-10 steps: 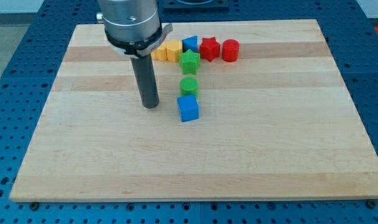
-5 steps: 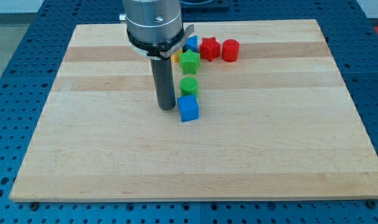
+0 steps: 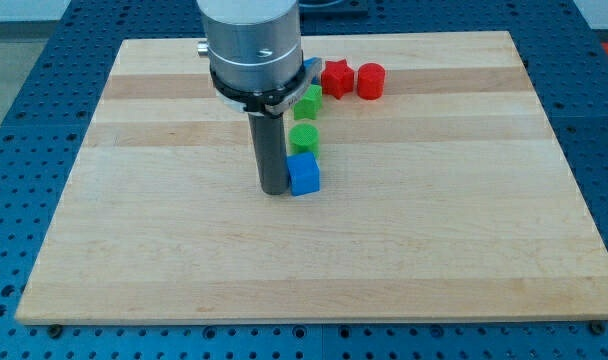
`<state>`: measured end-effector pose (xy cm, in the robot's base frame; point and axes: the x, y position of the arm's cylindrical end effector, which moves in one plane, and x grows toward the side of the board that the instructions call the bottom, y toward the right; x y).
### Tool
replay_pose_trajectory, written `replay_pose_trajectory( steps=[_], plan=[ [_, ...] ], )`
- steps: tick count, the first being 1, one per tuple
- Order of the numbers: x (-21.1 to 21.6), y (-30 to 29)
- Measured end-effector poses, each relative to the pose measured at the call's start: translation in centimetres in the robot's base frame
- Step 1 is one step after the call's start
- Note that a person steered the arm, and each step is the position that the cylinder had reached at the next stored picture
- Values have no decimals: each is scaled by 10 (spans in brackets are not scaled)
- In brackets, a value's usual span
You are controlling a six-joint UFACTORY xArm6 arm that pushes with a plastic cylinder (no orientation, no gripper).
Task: Move the blue cube slightly to the right
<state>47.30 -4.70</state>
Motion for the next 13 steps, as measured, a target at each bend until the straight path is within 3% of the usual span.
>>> replay_pose_trajectory(
  steps=[3, 5, 6, 8, 10, 13],
  plan=[
    [7, 11],
    [105, 55],
    [97, 105],
    [-91, 111],
    [-94, 107],
    [-52, 91]
  ],
)
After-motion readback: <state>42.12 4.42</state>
